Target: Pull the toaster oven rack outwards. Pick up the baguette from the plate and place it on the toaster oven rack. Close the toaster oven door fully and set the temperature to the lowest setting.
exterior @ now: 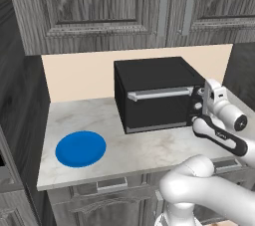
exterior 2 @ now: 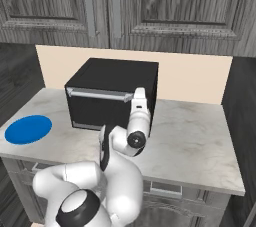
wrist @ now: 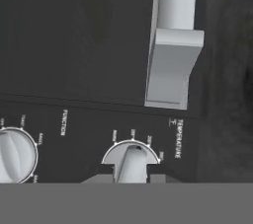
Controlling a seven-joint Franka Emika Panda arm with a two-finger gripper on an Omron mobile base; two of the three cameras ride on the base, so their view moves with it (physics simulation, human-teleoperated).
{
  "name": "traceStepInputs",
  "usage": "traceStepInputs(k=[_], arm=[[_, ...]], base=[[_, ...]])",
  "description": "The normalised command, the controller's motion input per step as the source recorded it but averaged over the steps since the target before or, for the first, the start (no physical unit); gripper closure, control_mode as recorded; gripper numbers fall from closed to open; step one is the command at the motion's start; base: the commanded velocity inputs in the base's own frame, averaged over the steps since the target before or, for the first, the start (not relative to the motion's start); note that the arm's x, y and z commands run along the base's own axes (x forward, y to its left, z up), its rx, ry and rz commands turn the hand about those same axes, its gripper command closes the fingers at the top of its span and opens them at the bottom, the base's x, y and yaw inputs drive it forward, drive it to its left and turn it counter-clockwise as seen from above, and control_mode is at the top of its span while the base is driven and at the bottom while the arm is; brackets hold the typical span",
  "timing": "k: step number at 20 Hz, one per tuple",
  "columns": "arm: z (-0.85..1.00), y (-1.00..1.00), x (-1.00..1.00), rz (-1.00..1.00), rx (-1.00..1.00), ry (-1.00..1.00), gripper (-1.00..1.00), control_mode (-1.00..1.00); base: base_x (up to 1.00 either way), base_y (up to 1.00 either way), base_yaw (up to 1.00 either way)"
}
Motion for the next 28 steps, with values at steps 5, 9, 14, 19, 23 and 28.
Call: traceStepInputs(k=[5, 9, 14, 19, 23, 28], arm=[[-0.10, 0.00, 0.00, 0.04, -0.01, 0.00, 1.00, -1.00], [-0.07, 0.00, 0.00, 0.11, 0.00, -0.04, 1.00, -1.00], [-0.12, 0.00, 0.00, 0.14, 0.00, -0.02, 1.00, -1.00], [-0.19, 0.01, 0.00, 0.18, 0.00, 0.00, 1.00, -1.00], [-0.26, 0.00, 0.00, 0.24, 0.00, 0.00, 1.00, -1.00], [-0.12, 0.00, 0.00, 0.17, 0.00, 0.00, 1.00, -1.00]], base=[[0.00, 0.00, 0.00], [0.00, 0.00, 0.00], [0.00, 0.00, 0.00], [0.00, 0.00, 0.00], [0.00, 0.00, 0.00], [0.00, 0.00, 0.00]])
